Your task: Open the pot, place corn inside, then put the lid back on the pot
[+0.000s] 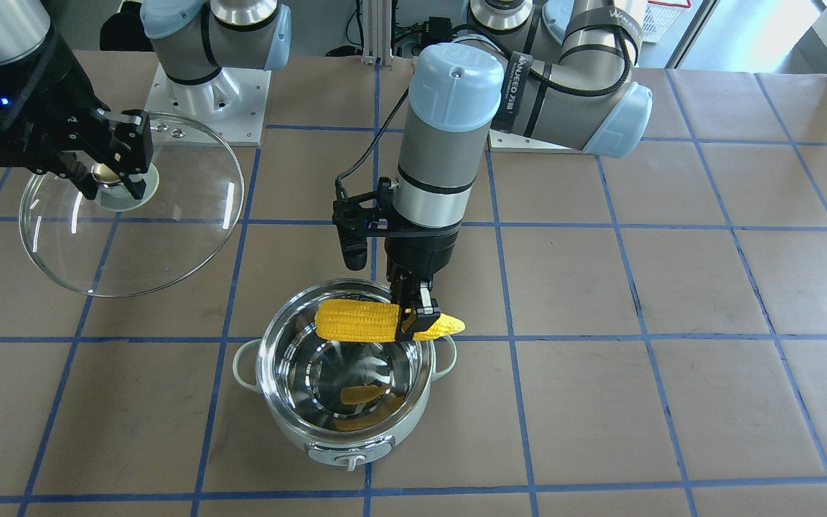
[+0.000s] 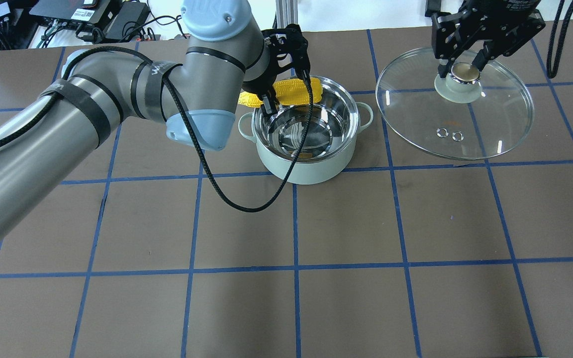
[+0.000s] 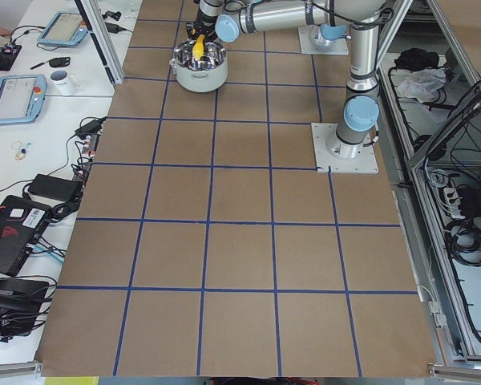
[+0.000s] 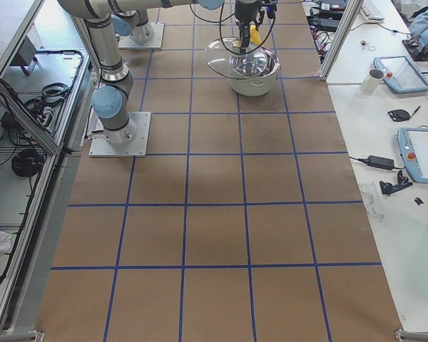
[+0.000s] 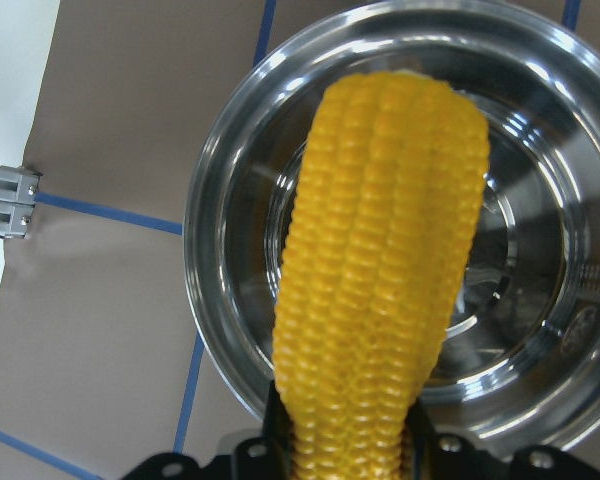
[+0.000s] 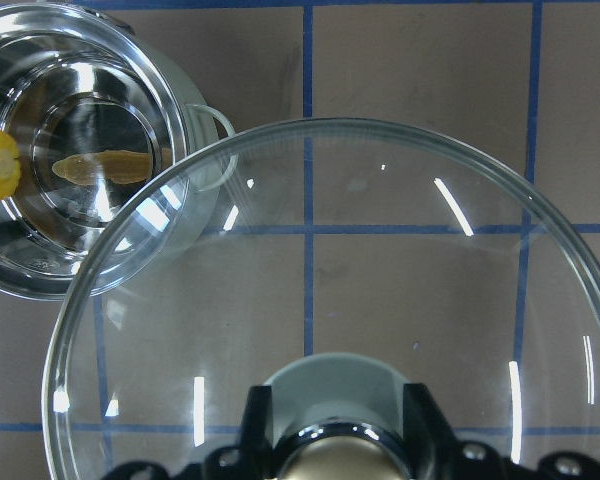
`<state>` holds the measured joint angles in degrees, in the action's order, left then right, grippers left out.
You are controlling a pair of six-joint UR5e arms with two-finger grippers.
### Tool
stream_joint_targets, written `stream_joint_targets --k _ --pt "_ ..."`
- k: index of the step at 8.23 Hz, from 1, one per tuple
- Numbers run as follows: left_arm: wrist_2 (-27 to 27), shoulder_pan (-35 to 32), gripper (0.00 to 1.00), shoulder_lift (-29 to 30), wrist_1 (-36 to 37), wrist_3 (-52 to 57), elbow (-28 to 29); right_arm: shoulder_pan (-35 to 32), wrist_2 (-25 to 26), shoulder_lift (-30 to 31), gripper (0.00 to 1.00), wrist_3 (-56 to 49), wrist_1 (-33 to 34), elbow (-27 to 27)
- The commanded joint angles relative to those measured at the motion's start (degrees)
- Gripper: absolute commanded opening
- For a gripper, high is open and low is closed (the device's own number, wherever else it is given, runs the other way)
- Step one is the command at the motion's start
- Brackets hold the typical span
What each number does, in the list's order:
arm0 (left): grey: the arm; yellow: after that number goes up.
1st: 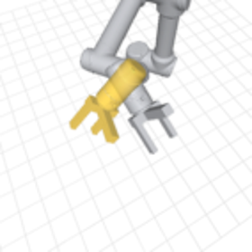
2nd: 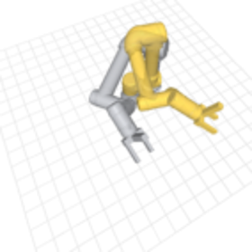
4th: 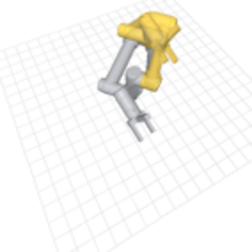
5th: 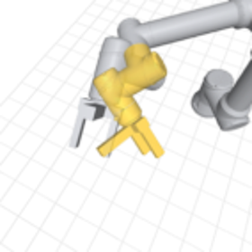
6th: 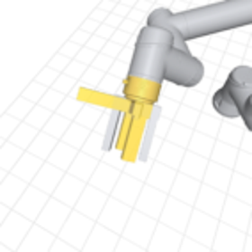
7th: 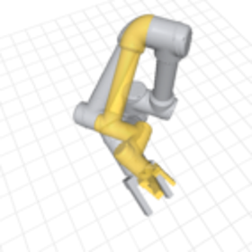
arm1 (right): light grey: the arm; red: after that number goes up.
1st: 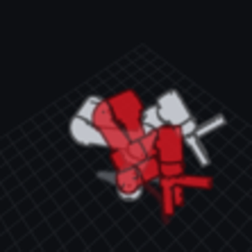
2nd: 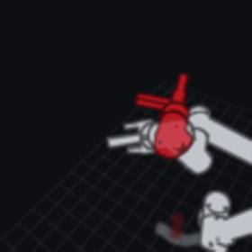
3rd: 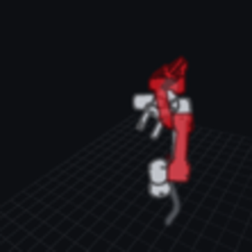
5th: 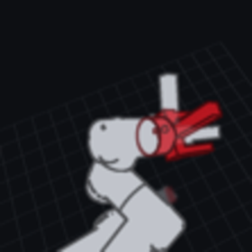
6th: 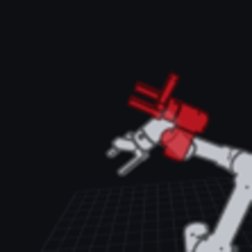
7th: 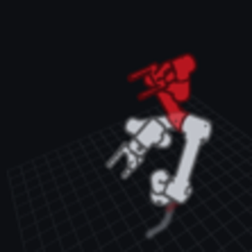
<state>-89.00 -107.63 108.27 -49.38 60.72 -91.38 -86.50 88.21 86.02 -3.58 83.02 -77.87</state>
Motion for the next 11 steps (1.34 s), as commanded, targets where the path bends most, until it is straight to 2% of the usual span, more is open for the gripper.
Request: stream_joint_targets --k 1,6,7,8,9,11 --pt "0.05 -2.67 0.0 3.69 3.59 -3.58 0.15 0.02 -0.23 0.55 0.27 -0.2 -0.23 -0.44" --pt "0.05 -3.2 0.0 8.62 3.68 -6.21 0.15 0.02 -0.23 0.55 0.27 -0.2 -0.23 -0.44" --pt "0.14 -3.29 0.26 8.62 3.59 -6.83 0.15 0.02 -0.23 0.55 0.27 -0.2 -0.23 -0.44" --pt "0.05 -3.38 0.93 8.1 3.16 -7.19 0.15 0.02 -0.23 0.55 0.27 -0.2 -0.23 -0.44" --pt "0.05 -3.38 1.0 8.01 3.07 -7.19 0.15 0.02 -0.23 0.55 0.27 -0.2 -0.23 -0.44" --pt "-0.13 -3.64 1.0 6.35 1.67 -7.37 0.49 -0.07 -0.23 0.64 0.27 -0.02 -0.23 -0.44"
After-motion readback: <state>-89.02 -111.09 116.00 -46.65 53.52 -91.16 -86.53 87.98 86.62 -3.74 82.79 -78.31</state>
